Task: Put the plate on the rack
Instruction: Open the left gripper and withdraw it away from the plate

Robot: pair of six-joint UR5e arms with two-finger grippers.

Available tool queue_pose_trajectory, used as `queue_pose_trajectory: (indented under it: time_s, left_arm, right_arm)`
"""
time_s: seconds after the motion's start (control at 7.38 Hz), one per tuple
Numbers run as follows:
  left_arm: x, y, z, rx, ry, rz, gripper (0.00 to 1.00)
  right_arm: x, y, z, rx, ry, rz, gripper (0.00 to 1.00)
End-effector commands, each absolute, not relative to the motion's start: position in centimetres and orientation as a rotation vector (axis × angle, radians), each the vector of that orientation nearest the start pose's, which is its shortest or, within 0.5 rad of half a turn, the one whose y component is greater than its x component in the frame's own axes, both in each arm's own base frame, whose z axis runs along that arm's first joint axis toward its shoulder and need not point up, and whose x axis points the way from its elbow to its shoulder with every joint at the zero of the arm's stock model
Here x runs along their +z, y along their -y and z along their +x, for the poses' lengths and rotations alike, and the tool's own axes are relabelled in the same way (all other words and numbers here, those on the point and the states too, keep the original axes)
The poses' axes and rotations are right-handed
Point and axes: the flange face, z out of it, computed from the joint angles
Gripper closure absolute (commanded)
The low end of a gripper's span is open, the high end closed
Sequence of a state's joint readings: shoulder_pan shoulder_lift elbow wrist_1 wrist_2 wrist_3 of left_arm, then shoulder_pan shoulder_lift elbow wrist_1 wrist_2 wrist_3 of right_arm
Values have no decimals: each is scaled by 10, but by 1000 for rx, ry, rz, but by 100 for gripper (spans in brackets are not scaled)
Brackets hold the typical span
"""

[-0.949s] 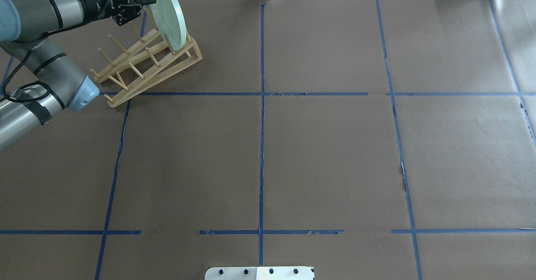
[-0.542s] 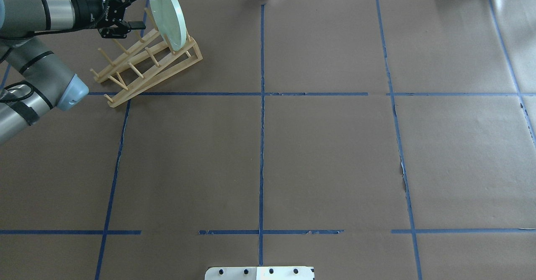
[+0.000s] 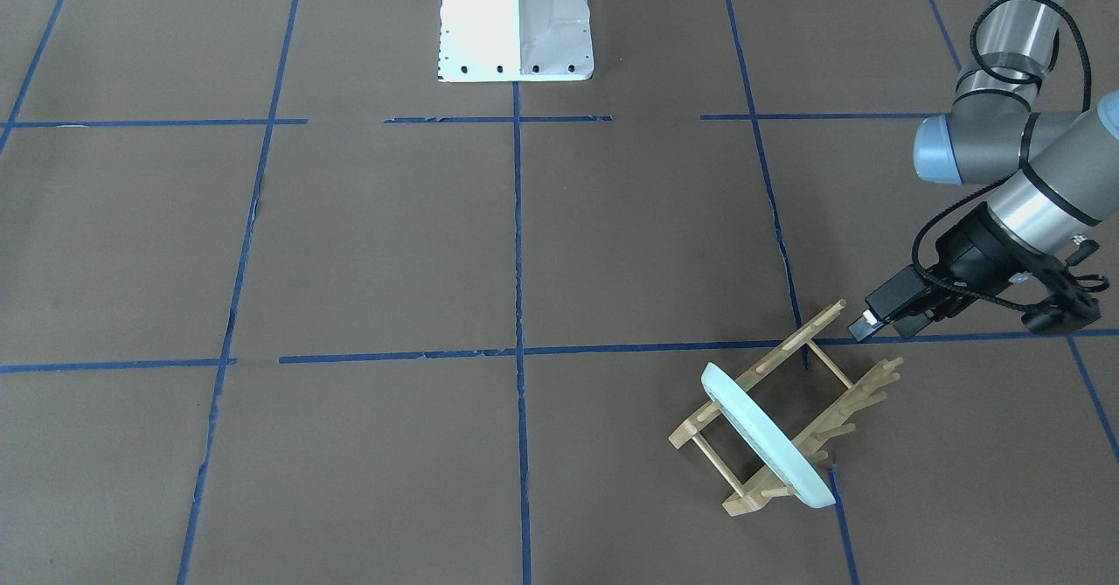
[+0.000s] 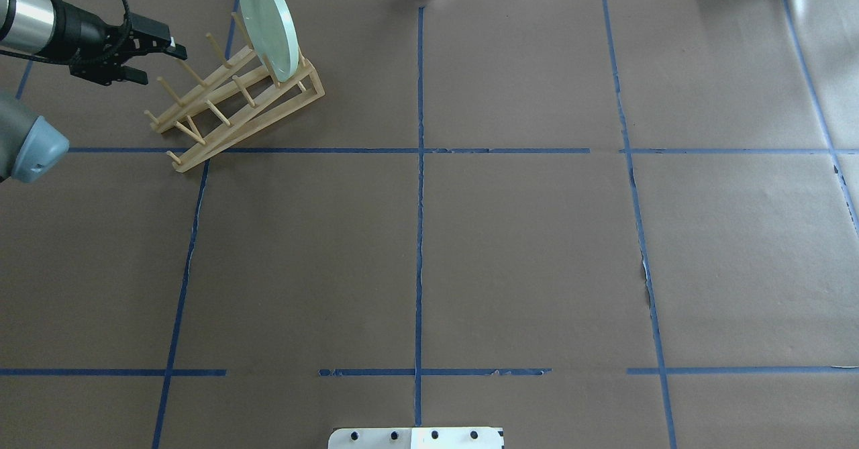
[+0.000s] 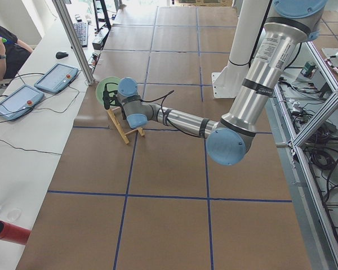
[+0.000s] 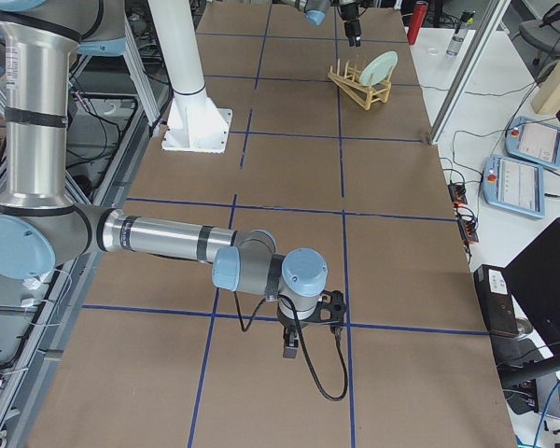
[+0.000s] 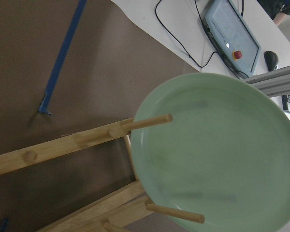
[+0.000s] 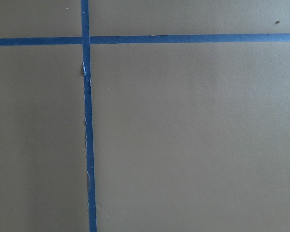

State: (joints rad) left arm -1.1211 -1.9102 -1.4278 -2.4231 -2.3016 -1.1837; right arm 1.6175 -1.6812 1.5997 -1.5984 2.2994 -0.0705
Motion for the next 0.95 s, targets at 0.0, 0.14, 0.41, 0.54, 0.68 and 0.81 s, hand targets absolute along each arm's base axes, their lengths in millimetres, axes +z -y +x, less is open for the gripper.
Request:
queue_pose_trajectory:
  time_s: [0.0,0.14,0.41,0.54,0.68,0.81]
  left_arm:
    - [501,592,162,-66,-991,259,0]
    - [516,584,136,23,-921,270,0]
    - [535,580,69,160,-795,257,0]
    - [551,582,34,209,-739,249,0]
    - [572,574,17,267,-689,220,0]
    - [588,565,-14,287,-675,182,0]
  right_arm:
    - [701,431,88,18,733,-61,0]
    - [701,432,87,16,733,-61,0]
    - [702,431,88,18,733,-62,0]
    - [702,431,88,18,733,-62,0]
    - [701,432,87,16,733,-61,0]
    - [702,431,88,18,733,-62,0]
